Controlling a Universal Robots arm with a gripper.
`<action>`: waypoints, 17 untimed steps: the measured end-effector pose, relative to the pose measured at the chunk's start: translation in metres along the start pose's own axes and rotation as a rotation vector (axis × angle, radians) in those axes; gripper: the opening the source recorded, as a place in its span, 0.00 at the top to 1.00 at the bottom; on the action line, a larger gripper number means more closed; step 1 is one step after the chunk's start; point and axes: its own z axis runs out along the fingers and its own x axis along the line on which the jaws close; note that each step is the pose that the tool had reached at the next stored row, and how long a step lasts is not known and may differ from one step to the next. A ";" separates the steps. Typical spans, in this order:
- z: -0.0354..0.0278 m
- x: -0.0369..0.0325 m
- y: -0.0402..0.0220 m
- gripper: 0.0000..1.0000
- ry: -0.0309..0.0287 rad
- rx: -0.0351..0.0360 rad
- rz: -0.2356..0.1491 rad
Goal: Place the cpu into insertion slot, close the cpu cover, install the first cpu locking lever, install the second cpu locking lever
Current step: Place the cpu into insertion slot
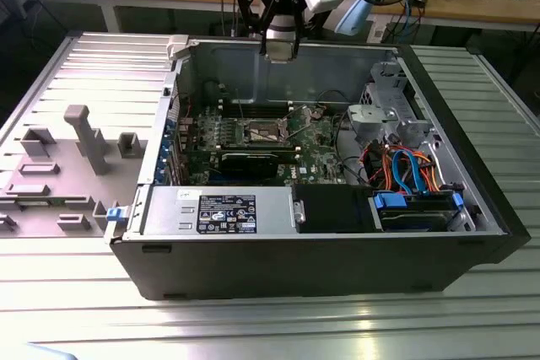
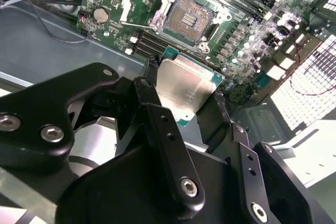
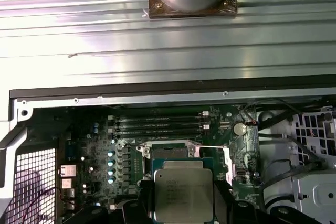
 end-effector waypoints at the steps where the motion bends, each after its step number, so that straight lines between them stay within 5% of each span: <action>1: 0.0004 0.0000 0.0000 0.45 -0.0020 -0.0002 0.021; 12: 0.0029 0.0000 -0.0002 0.45 -0.0148 -0.0002 0.164; 17: 0.0031 0.0002 -0.0003 0.45 -0.0155 -0.0003 0.171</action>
